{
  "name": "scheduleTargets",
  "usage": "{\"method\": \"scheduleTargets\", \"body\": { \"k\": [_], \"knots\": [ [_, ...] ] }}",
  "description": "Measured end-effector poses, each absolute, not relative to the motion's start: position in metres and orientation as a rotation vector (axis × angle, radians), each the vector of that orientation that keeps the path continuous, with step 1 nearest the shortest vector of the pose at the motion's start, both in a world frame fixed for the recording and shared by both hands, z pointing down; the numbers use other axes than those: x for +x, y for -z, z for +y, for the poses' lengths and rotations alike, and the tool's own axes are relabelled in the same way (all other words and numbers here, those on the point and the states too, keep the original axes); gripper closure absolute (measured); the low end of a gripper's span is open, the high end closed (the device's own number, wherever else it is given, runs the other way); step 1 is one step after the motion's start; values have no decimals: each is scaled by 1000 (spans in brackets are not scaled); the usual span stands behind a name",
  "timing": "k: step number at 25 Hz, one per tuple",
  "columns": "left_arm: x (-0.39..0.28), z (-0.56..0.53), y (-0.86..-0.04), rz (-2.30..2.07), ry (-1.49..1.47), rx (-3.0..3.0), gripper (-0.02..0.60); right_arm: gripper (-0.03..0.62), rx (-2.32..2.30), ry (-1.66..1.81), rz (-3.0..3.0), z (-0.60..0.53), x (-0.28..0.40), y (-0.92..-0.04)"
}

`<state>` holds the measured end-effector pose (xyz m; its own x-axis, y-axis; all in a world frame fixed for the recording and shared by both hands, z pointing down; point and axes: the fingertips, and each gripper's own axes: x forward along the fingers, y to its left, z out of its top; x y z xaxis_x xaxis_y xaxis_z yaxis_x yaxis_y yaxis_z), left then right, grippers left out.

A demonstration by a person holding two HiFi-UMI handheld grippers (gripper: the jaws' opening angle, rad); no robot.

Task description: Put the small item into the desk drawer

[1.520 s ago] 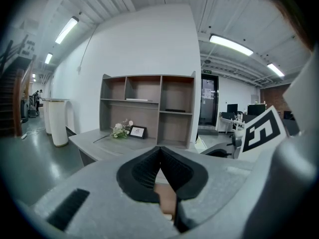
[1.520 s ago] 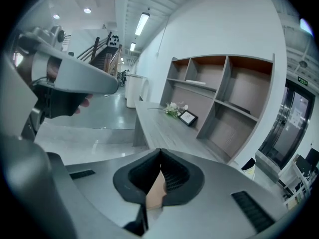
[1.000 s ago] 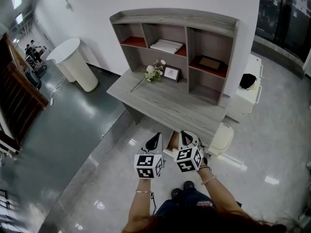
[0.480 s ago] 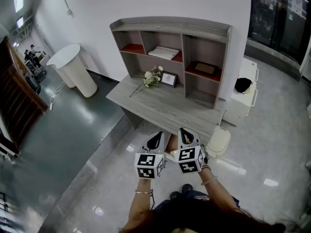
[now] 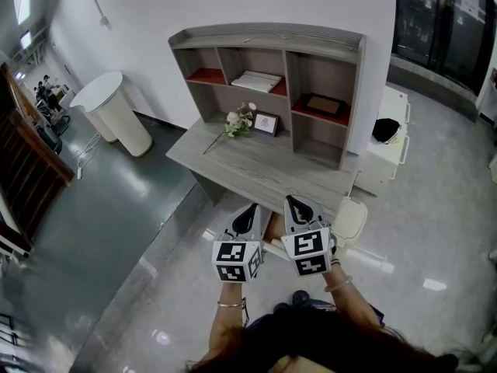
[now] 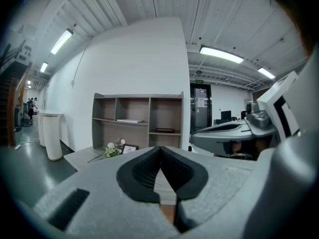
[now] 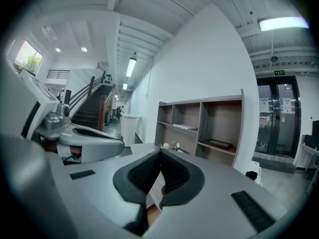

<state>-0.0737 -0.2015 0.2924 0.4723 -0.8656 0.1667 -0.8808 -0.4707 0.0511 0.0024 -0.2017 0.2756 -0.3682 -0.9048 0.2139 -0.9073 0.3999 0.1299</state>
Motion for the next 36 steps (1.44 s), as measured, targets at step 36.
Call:
{"method": "scheduleTargets", "body": {
  "k": [36],
  "knots": [
    [-67, -235, -293, -1479, -177, 2599, 566, 592, 1672, -70, -2418, -237, 21, -274]
  ]
}}
